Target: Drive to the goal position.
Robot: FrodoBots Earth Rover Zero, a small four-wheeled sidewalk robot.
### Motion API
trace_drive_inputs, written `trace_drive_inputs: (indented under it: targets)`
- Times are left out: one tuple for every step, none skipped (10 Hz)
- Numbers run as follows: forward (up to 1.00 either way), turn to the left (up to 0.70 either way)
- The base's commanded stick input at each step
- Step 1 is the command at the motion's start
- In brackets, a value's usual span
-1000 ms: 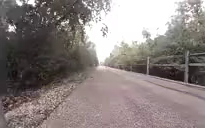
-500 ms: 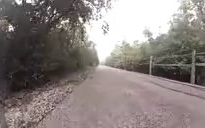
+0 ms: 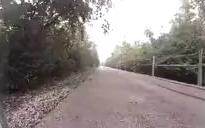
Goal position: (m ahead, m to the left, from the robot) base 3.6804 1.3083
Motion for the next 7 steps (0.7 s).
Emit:
trace_drive_inputs:
  targets:
    - [0.70,0.00]
    - [0.70,0.00]
    - [0.70,0.00]
    - [0.70,0.00]
    - [0.70,0.00]
    - [0.70,0.00]
    - [0.70,0.00]
